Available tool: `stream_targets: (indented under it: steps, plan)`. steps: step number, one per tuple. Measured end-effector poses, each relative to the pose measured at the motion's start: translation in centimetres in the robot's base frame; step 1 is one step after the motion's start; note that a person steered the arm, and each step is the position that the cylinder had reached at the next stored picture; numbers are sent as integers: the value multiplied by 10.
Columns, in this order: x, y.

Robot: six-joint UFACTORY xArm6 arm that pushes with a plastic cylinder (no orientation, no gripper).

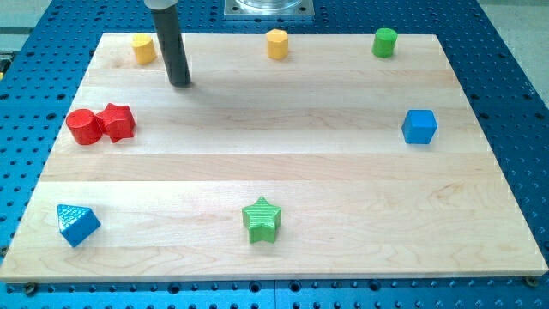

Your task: Move the cube horizontal to the red star

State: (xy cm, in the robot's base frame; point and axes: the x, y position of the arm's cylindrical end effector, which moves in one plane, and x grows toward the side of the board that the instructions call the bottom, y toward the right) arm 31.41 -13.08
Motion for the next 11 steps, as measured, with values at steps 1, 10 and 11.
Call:
stream_targets:
  steps: [1,10,11]
  plan:
    - [66,55]
    - [106,262]
    - [110,146]
